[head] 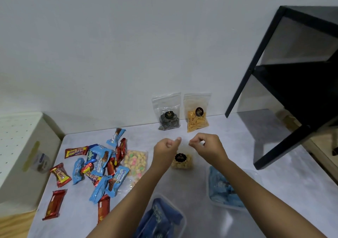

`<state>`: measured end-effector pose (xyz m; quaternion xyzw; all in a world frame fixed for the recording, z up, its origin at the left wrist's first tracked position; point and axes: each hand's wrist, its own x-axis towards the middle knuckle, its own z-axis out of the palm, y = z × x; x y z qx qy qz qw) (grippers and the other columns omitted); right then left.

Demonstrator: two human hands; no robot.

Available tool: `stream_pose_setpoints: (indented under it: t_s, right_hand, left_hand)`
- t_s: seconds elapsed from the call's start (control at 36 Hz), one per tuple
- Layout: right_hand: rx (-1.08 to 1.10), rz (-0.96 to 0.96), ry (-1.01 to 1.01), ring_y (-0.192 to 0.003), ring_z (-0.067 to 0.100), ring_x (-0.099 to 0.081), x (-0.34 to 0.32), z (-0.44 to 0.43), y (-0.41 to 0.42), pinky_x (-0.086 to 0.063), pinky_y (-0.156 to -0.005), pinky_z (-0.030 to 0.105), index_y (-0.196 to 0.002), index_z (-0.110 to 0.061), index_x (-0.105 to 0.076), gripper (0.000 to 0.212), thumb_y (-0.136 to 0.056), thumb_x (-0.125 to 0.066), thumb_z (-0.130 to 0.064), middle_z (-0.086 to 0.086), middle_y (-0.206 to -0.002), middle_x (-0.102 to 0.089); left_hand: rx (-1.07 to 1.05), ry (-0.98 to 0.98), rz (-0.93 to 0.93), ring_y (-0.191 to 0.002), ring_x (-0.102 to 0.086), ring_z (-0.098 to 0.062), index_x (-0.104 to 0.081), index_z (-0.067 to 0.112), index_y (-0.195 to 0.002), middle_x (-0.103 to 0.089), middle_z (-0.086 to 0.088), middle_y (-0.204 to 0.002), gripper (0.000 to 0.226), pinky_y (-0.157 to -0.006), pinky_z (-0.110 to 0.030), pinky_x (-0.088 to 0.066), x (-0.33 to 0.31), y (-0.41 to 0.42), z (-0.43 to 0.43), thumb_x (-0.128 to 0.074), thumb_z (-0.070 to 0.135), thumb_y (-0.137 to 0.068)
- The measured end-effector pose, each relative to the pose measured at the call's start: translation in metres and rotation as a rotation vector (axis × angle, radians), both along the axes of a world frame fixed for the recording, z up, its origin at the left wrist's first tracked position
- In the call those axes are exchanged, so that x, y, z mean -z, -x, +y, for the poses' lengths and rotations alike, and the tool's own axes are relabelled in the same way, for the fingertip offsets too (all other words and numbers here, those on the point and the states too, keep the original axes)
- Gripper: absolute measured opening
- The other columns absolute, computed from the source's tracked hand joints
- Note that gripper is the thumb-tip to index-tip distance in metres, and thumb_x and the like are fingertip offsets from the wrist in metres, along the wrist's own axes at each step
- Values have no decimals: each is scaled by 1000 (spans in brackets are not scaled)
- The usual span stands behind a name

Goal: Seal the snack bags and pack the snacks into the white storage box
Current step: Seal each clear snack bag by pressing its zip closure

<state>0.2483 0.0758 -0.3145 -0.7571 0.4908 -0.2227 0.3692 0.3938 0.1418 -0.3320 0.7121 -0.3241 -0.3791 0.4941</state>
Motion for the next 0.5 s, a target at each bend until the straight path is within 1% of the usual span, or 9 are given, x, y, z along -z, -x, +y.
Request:
stream_pose_setpoints:
  t_s: [0.06, 0.08, 0.14, 0.19, 0.25, 0.31, 0.36, 0.42, 0.5]
  right_hand:
    - [-123, 87, 59, -80, 7, -60, -1, -1, 0, -50, -75, 28, -83, -21, -71, 6, -84, -66, -25, -8, -85, -70]
    - [-158, 122, 83, -81, 6, -58, -2, -2, 1, -49, -75, 26, -86, -21, -71, 7, -84, -66, -26, -7, -88, -70]
    - [-192, 149, 79, -83, 6, -57, -4, -3, 2, -47, -74, 23, -90, -20, -69, 9, -84, -66, -26, -7, -91, -68]
    - [-216, 146, 29, -85, 5, -57, -4, -1, 2, -45, -72, 19, -91, -21, -67, 10, -83, -67, -27, -8, -92, -66]
    - [-232, 117, -39, -82, 3, -57, -4, 1, 2, -43, -68, 14, -90, -21, -64, 13, -81, -70, -28, -9, -88, -65]
    - [-215, 49, -115, -79, 2, -57, -4, 4, -1, -41, -63, 8, -89, -20, -64, 17, -80, -71, -32, -9, -84, -64]
    - [-182, -3, -180, -77, 6, -57, -4, 5, -3, -43, -62, 11, -90, -17, -66, 21, -81, -68, -36, -3, -84, -65]
    - [-165, -15, -206, -77, 10, -58, -5, 5, -5, -44, -63, 13, -88, -16, -67, 16, -85, -65, -31, 2, -84, -68]
    - [-177, -38, -239, -71, 6, -58, -7, 5, -5, -43, -60, 8, -84, -13, -68, 11, -89, -60, -19, -2, -76, -67]
  left_hand:
    - [34, -4, 116, -68, -61, -21, -56, 10, -64, -63, -6, -68, 27, -74, -37, -53, 1, 4, -2, -64, 23, -86]
    - [43, 9, 169, -70, -62, -21, -57, 9, -65, -64, -7, -69, 24, -76, -37, -53, 1, 4, -2, -64, 19, -86]
    - [56, 34, 255, -69, -61, -20, -59, 6, -69, -64, -9, -72, 19, -75, -33, -52, 0, 2, -3, -62, 12, -87]
    - [67, 42, 322, -69, -61, -19, -61, 4, -72, -64, -10, -73, 16, -75, -30, -52, 0, 1, -1, -61, 9, -87]
    - [87, 37, 351, -69, -60, -19, -63, 4, -73, -63, -10, -72, 16, -74, -28, -52, 3, 0, 0, -60, 8, -87]
    - [116, 36, 365, -70, -59, -19, -64, 6, -72, -63, -9, -70, 17, -74, -28, -51, 6, -1, 2, -60, 10, -87]
    - [134, 38, 382, -72, -60, -20, -66, 7, -71, -64, -9, -71, 18, -78, -31, -51, 8, -2, 2, -61, 12, -87]
    - [152, 48, 388, -70, -62, -17, -65, 5, -74, -65, -8, -72, 17, -76, -27, -53, 9, -3, 3, -59, 12, -89]
    - [194, 57, 361, -67, -61, -13, -63, 3, -78, -63, -8, -73, 18, -69, -18, -54, 7, -5, 3, -54, 10, -92]
